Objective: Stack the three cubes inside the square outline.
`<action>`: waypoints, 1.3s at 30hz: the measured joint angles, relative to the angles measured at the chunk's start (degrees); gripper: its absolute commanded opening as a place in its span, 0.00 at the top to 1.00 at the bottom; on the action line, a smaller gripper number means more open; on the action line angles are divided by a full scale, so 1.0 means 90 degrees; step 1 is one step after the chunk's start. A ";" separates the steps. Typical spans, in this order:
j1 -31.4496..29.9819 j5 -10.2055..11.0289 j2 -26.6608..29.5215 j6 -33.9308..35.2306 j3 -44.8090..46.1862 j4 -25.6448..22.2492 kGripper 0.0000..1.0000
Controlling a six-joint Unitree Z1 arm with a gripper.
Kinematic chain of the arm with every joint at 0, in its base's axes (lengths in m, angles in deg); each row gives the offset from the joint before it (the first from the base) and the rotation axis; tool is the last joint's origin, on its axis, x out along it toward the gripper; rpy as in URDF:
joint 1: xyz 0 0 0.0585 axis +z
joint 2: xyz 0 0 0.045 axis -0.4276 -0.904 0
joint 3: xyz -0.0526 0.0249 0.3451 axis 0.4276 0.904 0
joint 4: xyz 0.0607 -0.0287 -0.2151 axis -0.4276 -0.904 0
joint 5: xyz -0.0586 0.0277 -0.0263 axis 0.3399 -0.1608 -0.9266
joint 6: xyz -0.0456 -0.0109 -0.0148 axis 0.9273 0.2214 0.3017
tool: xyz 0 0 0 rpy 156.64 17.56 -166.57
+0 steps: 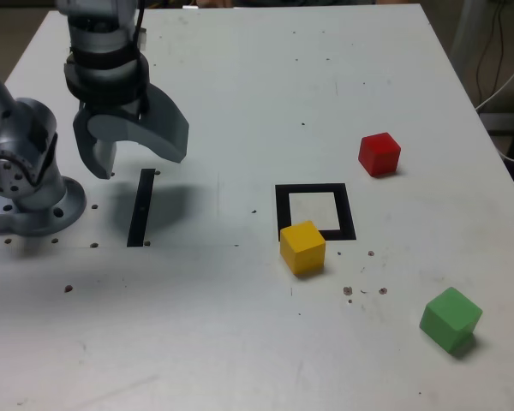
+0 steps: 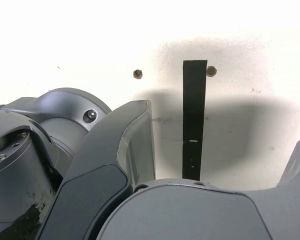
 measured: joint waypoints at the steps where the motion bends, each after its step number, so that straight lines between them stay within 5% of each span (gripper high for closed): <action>1: 0.0000 0.0000 -0.0016 0.0003 -0.0002 0.0000 0.00; 18: 0.0000 0.0023 -0.0190 0.0242 -0.0763 -0.0494 0.01; 39: -0.0292 -0.0267 -0.1441 -0.0047 -0.2394 -0.0915 0.00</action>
